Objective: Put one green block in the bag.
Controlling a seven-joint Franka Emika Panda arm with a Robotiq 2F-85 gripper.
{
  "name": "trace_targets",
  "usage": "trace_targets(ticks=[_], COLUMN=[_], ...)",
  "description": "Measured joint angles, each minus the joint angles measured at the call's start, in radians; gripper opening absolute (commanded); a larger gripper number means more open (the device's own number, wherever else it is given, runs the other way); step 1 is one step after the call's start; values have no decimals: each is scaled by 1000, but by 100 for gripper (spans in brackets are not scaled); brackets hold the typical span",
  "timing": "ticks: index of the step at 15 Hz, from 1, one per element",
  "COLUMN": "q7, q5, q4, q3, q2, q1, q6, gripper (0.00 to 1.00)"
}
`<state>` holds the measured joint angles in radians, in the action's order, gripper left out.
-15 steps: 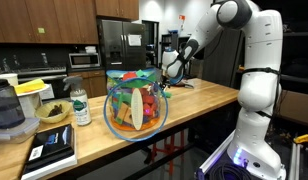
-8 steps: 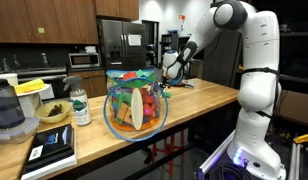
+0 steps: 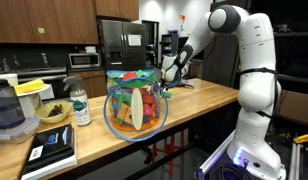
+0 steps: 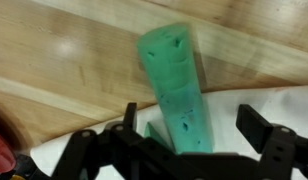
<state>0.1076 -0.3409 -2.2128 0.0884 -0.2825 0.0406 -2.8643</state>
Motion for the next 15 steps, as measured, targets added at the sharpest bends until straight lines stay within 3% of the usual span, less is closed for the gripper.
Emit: trace_targets(ticks=[7, 10, 15], q7=[-33, -43, -61], q5=[32, 32, 32], q4=[7, 12, 36], q3=[7, 8, 8], q2=[-14, -15, -15], q1=[0, 0, -6], q6=[6, 17, 99], gripper=[22, 16, 16])
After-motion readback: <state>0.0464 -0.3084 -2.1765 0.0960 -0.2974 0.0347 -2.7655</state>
